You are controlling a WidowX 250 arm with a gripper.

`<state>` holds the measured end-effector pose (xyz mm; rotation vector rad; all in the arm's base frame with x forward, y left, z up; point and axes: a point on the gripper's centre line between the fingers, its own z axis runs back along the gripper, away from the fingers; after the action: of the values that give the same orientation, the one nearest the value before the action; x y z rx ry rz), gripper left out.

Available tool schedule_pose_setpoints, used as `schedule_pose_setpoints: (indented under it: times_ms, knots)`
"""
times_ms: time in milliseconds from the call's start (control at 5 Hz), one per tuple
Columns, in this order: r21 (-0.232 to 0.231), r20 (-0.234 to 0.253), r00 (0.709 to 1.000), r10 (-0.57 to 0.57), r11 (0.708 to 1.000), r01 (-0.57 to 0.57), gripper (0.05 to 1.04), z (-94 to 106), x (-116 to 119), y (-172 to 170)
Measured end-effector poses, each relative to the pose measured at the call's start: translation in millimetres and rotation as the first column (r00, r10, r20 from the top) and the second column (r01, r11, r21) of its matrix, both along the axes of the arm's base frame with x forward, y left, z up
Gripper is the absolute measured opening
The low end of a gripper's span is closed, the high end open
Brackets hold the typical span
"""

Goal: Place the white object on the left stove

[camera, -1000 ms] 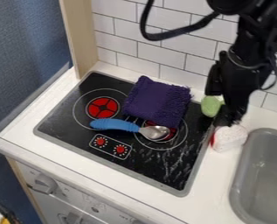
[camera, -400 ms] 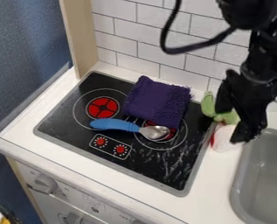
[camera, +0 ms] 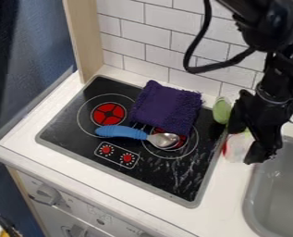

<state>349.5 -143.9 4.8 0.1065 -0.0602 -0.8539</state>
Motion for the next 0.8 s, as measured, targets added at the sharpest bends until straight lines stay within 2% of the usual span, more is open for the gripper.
schedule_pose_setpoints:
  times_ms: [200, 400, 600, 800]
  knots:
    - [0.007, -0.001, 1.0, -0.012, 1.0, 0.012, 1.0, -5.5, 1.1, 0.4]
    - [0.011, -0.006, 1.0, -0.023, 1.0, 0.024, 0.943, -11.2, 4.2, -0.9]
    - [0.015, 0.02, 0.999, -0.044, 0.999, 0.044, 0.671, -14.4, 6.1, 0.4]
    - [0.011, 0.015, 0.999, -0.043, 0.999, 0.043, 0.635, -16.2, 3.2, 0.8]
